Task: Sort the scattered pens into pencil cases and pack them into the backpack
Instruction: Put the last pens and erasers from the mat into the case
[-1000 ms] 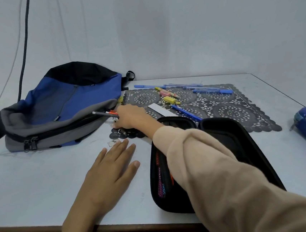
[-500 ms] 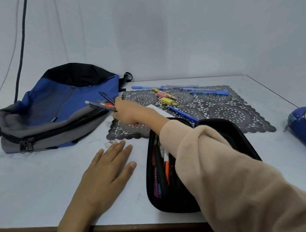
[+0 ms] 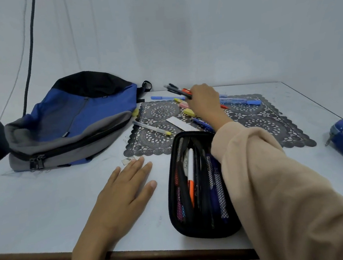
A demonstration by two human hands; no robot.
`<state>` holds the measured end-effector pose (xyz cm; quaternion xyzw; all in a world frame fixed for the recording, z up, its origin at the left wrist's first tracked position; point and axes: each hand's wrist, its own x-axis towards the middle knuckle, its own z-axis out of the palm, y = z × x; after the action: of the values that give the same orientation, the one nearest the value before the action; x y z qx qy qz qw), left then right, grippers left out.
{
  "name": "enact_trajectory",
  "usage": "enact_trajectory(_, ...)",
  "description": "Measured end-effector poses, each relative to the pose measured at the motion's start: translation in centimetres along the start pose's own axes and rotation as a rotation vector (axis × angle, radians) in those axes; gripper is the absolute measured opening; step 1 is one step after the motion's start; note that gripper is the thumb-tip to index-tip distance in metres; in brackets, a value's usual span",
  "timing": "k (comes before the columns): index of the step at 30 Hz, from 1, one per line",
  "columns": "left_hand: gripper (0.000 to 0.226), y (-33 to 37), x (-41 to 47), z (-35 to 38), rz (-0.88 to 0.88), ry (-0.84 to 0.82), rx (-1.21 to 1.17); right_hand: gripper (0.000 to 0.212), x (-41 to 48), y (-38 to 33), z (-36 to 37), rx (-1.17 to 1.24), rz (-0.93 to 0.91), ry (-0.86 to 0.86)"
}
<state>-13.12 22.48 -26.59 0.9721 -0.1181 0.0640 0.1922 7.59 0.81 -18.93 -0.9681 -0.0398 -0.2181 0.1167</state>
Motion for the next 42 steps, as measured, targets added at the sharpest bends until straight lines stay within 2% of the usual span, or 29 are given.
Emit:
enact_trajectory(6,0.078,0.0,0.1,0.0,0.003,0.001,0.011,0.023,0.2,4.5,1.5,0.003,0.141,-0.137)
enact_trajectory(11,0.077,-0.1,0.1,0.0,0.007,0.013,0.005,0.031,0.9,4.9,1.8,-0.046,0.056,-0.275)
enact_trajectory(18,0.074,-0.3,0.1,-0.1,0.014,0.026,-0.008,0.055,1.1,4.4,2.4,-0.107,-0.099,-0.316)
enact_trajectory(24,0.073,-0.3,0.1,-0.1,0.015,0.034,-0.014,0.025,1.2,4.7,2.5,-0.09,-0.089,-0.137)
enact_trajectory(27,0.074,-0.3,0.2,-0.1,0.017,0.039,-0.017,0.021,1.2,5.0,2.6,-0.095,-0.093,-0.119)
enact_trajectory(33,0.074,-0.4,0.2,-0.1,0.018,0.036,-0.017,0.026,1.5,5.0,2.9,0.023,-0.005,-0.251)
enact_trajectory(38,0.074,-0.4,0.2,-0.1,0.02,0.035,-0.025,0.032,1.2,4.3,1.7,-0.043,0.087,-0.428)
enact_trajectory(42,0.074,-0.4,0.2,-0.2,0.023,0.035,-0.022,0.02,1.1,5.4,1.0,0.012,0.165,-0.42)
